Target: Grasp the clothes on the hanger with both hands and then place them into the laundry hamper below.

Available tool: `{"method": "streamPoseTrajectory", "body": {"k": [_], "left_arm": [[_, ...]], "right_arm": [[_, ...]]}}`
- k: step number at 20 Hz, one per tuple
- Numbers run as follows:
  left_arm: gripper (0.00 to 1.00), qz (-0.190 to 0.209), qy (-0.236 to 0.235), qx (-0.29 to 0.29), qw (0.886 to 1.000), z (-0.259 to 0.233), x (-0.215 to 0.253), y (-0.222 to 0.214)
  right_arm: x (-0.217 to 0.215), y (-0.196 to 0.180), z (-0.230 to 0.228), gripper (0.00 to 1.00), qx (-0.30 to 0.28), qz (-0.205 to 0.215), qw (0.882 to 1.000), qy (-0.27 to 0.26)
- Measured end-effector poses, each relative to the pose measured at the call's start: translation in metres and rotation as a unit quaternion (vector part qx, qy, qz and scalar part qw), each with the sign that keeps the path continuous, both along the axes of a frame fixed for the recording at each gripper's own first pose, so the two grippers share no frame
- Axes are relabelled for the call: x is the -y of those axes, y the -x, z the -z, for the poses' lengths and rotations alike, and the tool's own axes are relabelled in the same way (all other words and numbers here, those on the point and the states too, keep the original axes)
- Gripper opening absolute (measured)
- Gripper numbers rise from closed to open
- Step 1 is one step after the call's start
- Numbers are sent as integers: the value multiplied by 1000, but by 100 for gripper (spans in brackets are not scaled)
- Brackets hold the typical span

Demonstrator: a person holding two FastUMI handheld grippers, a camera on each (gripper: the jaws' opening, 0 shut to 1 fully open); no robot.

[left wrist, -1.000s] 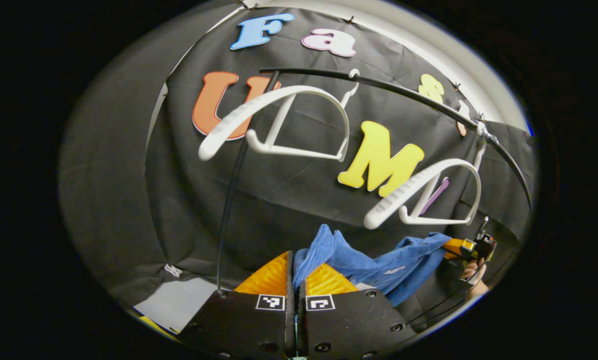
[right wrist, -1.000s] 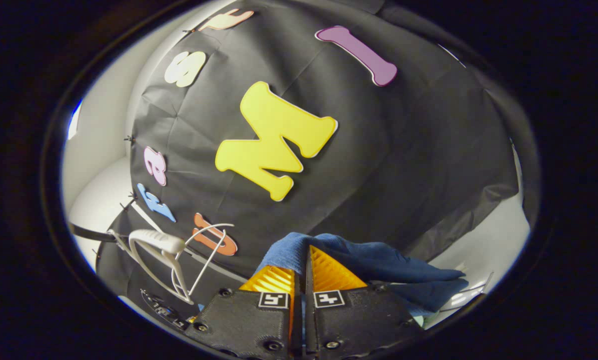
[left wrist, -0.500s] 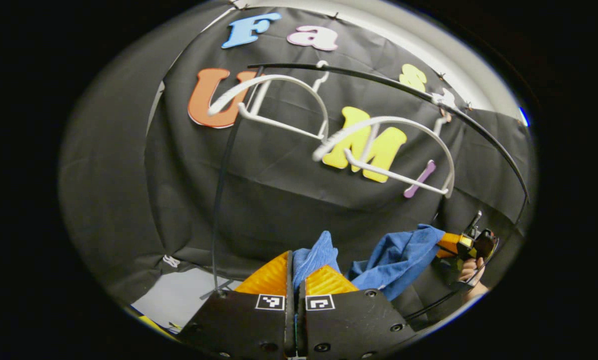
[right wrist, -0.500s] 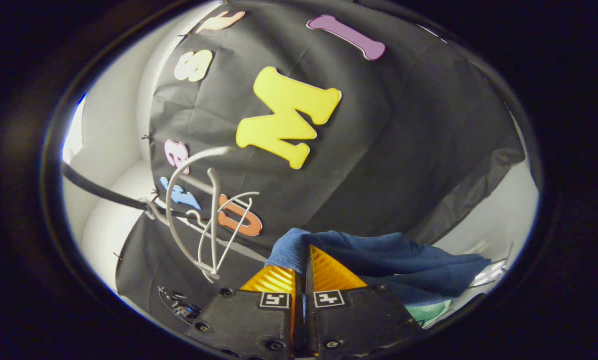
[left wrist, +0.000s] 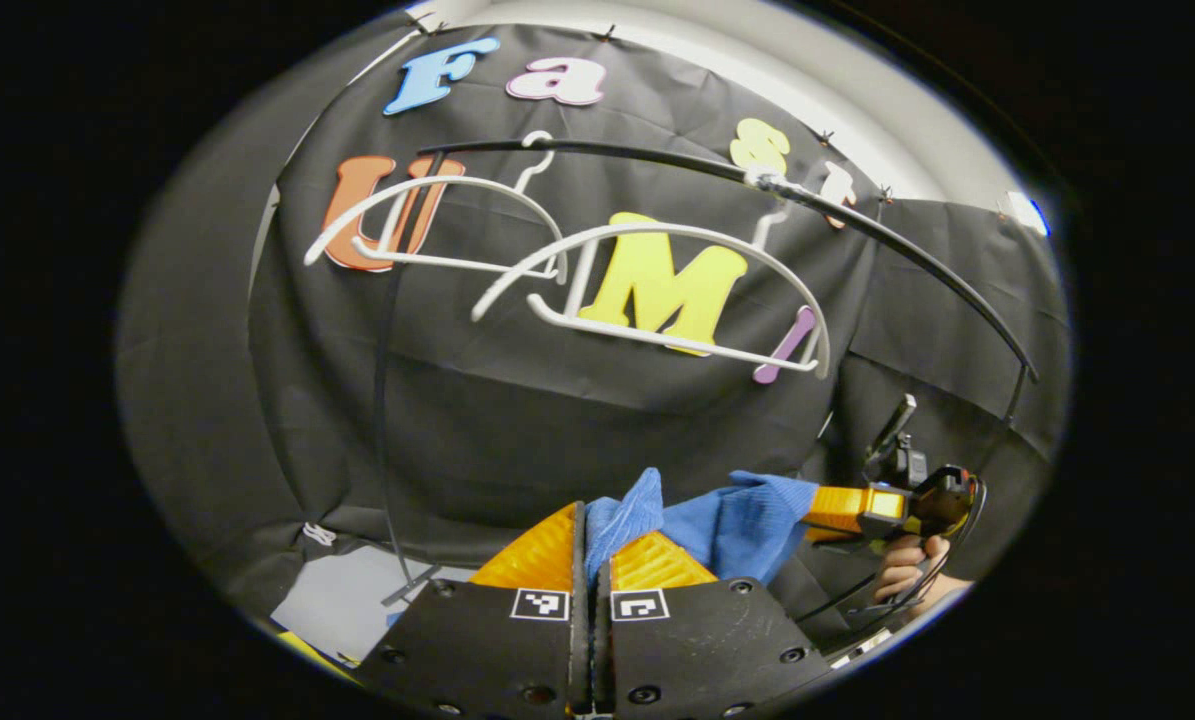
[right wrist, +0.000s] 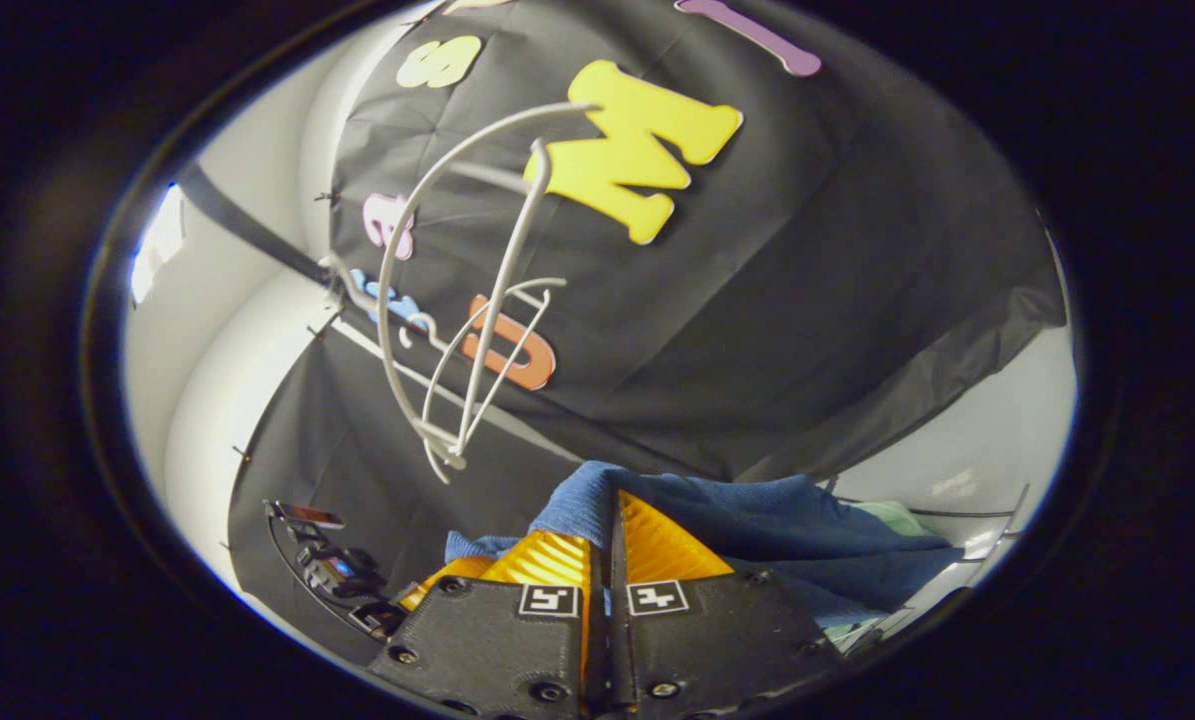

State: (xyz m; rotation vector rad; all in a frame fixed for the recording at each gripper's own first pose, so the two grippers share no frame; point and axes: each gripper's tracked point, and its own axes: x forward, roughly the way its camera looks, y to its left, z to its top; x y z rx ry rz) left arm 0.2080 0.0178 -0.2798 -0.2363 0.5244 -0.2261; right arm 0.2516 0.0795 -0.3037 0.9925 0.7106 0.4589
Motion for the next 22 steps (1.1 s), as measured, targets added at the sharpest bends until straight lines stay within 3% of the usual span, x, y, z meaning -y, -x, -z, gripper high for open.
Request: {"method": "streamPoseTrajectory", "body": {"k": [5,9,13,15,22], "left_arm": [[1,25,6,15,1000,-20,24,-1],[2,30,28,28,999,-23,35,5],[1,21,40,-22,999,23,27,9],[1,11,36,-57,998,53,18,13],[1,-5,13,-146,989,140,-5,36]], "right_arm": [[-60,11,-19,5,14,-59,998,-7],[-78,18,-33,5,26,-66,997,-40],[-71,16,21,5,-31,-50,997,-49],[-69,20,59,5,-70,-46,996,-30],[-72,33,153,5,-168,-40,985,-4]]}}
